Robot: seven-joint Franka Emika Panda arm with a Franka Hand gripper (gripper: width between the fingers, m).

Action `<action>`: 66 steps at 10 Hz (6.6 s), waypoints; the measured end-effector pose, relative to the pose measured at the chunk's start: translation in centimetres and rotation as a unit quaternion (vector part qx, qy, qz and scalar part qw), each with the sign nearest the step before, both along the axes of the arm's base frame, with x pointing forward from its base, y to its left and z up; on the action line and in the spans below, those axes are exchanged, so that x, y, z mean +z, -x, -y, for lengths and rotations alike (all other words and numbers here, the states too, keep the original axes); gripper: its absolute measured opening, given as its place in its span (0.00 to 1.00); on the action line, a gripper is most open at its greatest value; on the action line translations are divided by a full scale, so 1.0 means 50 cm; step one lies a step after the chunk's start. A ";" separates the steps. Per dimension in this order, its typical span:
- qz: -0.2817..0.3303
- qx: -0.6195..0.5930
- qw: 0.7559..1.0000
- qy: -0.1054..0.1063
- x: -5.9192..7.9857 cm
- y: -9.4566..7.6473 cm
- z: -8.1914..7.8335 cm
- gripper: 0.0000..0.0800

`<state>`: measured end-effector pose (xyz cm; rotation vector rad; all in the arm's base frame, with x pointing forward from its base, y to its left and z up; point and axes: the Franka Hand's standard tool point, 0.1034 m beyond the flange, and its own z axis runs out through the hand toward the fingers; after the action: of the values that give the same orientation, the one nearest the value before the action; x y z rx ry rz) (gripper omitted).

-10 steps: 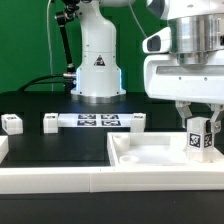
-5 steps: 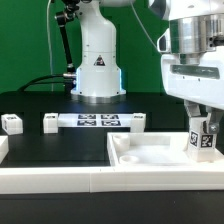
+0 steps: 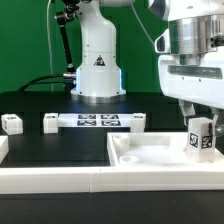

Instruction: Assemble square table

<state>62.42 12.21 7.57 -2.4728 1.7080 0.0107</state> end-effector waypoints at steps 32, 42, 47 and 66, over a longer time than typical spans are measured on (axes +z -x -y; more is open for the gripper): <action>0.038 0.335 0.941 0.044 0.006 -0.004 0.011 0.36; 0.004 0.045 0.999 0.018 0.005 -0.001 0.001 0.59; 0.012 0.257 0.966 0.035 0.006 0.002 -0.002 0.81; 0.041 0.603 0.794 0.061 0.004 0.000 0.012 0.36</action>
Offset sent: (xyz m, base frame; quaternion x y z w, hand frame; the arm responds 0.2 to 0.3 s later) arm 0.0051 0.0019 0.0011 0.0028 0.0020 -0.1813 0.9834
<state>62.42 11.61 7.75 -3.0860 -0.1460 -0.0758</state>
